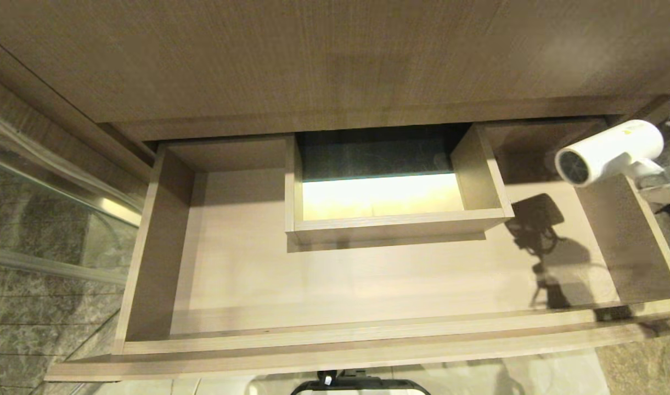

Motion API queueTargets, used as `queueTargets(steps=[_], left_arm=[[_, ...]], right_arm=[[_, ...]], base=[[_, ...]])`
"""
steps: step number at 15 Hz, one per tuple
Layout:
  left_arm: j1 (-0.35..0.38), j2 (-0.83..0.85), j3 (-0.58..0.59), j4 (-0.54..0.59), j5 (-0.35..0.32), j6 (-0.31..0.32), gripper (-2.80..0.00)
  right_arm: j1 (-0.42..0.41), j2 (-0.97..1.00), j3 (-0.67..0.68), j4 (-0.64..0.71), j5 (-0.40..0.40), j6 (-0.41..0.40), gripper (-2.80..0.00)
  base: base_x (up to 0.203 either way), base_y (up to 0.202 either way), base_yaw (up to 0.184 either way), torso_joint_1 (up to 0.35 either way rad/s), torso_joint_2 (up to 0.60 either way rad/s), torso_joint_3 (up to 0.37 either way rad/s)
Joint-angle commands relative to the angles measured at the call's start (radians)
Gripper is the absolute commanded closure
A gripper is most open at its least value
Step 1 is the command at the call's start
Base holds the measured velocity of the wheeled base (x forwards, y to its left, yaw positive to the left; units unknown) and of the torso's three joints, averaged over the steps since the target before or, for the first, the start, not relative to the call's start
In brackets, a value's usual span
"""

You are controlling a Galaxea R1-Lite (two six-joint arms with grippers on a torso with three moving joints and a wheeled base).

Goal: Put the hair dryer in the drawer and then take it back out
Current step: Place it on the countertop

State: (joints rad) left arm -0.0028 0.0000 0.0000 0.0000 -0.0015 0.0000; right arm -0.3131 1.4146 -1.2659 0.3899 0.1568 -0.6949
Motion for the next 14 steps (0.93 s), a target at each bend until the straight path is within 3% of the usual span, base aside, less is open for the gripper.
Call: queueTargets(steps=[1,5,8,14], left_arm=[[0.000,0.000,0.002,0.000,0.000,0.000,0.00],[0.000,0.000,0.000,0.000,0.000,0.000,0.00],[0.000,0.000,0.000,0.000,0.000,0.000,0.00],[0.001,0.000,0.000,0.000,0.000,-0.001,0.00]], right_arm=[[-0.017,-0.288,0.073,0.037,-0.002,-0.002,0.00],[-0.074,-0.563,0.153,0.076,-0.002,0.045,0.00],[-0.087,-0.632,0.163,0.060,0.002,0.118,0.00],[-0.087,-0.716,0.209,0.003,0.001,0.123,0.00]], base=[[0.000,0.000,0.000,0.000,0.00,0.000],[0.000,0.000,0.000,0.000,0.00,0.000],[0.000,0.000,0.000,0.051,-0.06,-0.014],[0.000,0.000,0.000,0.237,-0.45,-0.198]])
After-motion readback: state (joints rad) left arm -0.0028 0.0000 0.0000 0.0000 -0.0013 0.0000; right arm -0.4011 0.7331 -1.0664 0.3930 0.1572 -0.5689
